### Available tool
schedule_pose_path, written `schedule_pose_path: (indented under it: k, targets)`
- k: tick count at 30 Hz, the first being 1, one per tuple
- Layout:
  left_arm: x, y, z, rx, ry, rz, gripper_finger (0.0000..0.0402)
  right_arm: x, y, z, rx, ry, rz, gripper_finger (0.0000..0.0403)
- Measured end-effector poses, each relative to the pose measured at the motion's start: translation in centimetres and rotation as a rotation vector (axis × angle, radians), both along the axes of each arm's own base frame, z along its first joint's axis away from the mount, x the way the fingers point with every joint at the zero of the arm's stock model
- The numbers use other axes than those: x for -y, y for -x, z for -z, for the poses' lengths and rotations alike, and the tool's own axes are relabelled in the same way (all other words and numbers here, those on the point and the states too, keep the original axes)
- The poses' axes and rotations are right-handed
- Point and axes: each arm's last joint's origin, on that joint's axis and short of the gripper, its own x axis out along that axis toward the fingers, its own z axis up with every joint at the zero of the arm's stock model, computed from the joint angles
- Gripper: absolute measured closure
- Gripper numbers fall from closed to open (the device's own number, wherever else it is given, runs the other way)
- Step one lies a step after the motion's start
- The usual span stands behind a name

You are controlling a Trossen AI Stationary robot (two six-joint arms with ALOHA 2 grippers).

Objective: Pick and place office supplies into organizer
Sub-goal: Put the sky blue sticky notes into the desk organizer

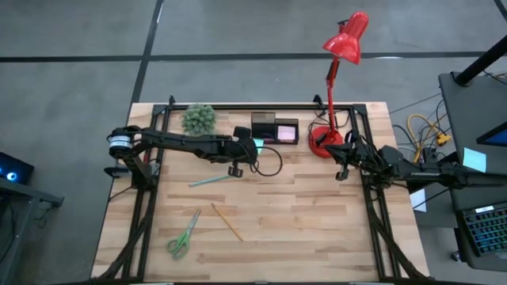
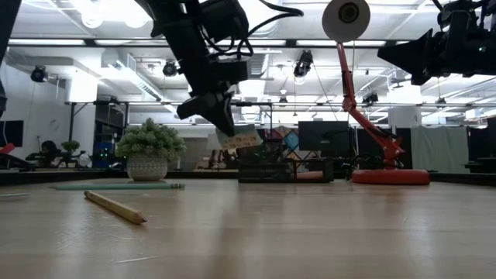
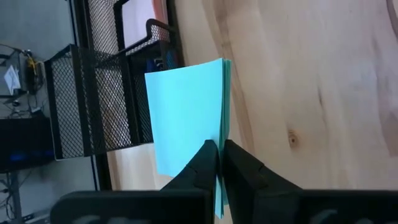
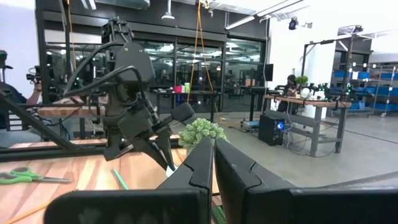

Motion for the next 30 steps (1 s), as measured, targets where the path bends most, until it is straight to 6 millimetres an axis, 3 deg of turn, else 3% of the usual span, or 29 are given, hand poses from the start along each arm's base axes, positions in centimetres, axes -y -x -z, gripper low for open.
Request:
schedule_pose_path:
  k: [14, 30]
  targets:
    - [0.3, -1.8, -2.7, 0.115, -0.009, 0.015, 0.0401, 0.0, 0.0, 0.0, 0.004, 0.000, 0.000, 0.0394]
    - [0.0, -7.0, -2.7, 0.116, -0.017, 0.020, 0.0401, 0.0, 0.0, 0.0, 0.006, 0.001, 0.000, 0.0394]
